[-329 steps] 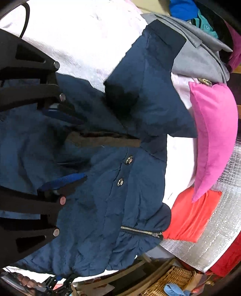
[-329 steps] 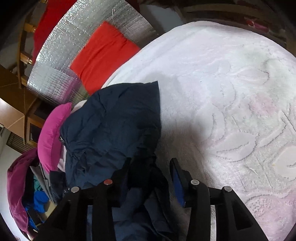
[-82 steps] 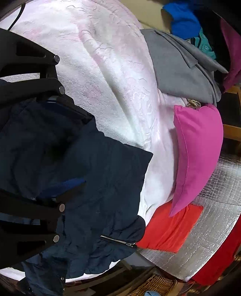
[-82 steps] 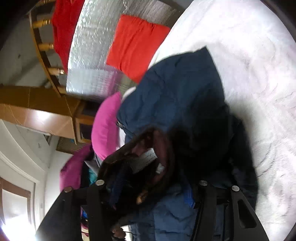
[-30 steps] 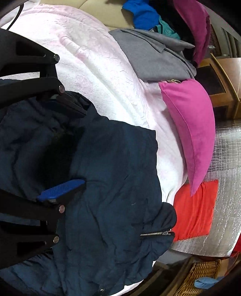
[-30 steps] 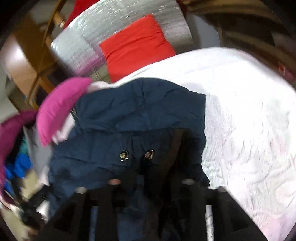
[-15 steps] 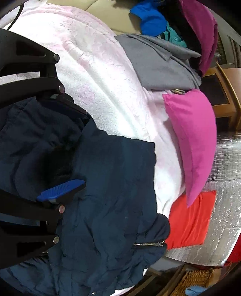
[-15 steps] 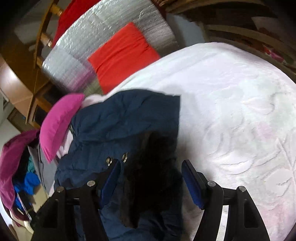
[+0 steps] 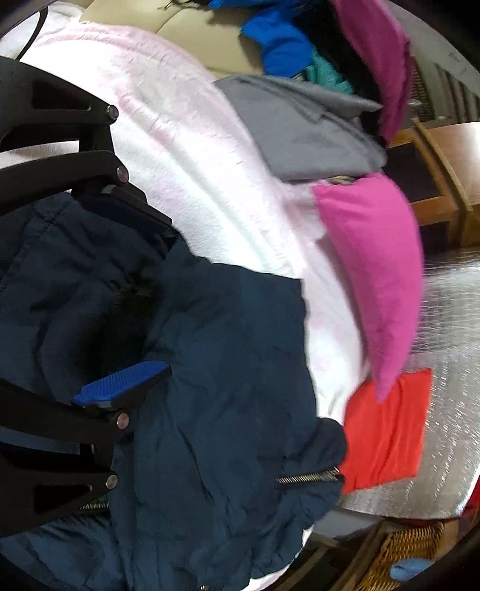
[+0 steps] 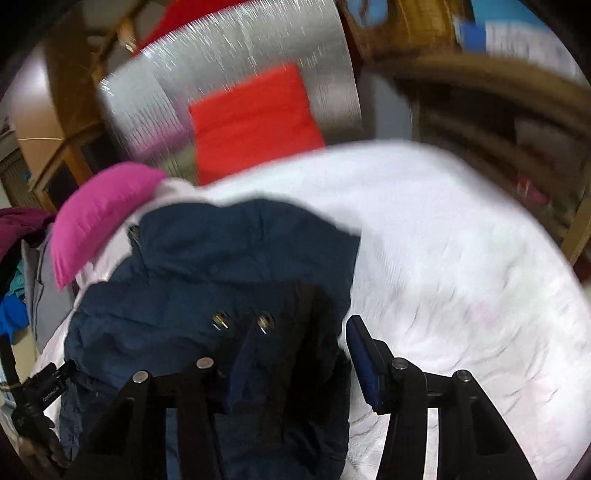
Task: Fold large clothes
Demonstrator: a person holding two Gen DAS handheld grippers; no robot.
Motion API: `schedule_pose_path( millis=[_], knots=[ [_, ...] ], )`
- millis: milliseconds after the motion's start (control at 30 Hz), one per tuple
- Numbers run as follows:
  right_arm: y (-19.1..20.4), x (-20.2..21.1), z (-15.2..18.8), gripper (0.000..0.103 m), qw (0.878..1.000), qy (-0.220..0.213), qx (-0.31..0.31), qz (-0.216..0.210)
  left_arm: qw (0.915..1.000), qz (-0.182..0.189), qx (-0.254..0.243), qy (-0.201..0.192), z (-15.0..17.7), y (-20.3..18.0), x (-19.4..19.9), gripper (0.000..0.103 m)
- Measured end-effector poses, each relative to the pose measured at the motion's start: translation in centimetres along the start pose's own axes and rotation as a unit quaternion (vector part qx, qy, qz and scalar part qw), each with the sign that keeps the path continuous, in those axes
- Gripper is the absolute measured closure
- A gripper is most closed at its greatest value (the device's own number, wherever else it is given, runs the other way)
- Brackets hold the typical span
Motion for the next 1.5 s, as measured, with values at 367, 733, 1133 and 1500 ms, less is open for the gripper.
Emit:
schedule_pose_path(
  millis=[367,733,1133,1500],
  knots=[
    [6.0,-1.7,4.0,0.063,0.995,0.065,0.067,-0.026,0.9964,0.030,-0.036,-0.070,0.0,-2.9,5.6,0.031],
    [5.5,-2.2,3.7,0.062,0.994,0.074,0.025,-0.077,0.9957,0.046,-0.047,-0.065,0.1,-4.4,5.4,0.031],
    [6.4,-3.5,4.7,0.062,0.991,0.098,0.018,-0.091,0.9944,0.050,-0.067,-0.064,0.8,-6.0,5.7,0.031],
    [3.8,-4.8,4.6,0.062,0.991,0.113,-0.005,-0.068,0.9946,0.051,-0.069,-0.057,0.7,-6.9,5.1,0.031]
  ],
)
Point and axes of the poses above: each gripper's, at about its wrist camera, not at the fingertips, and x roughly against the way its jaws point, y to its left, z to its underside, the point moved 7 cm from there along -x, roughly the way its jaws point, and after that the axes turned 4 degrees about z, right-handed, at the moved point
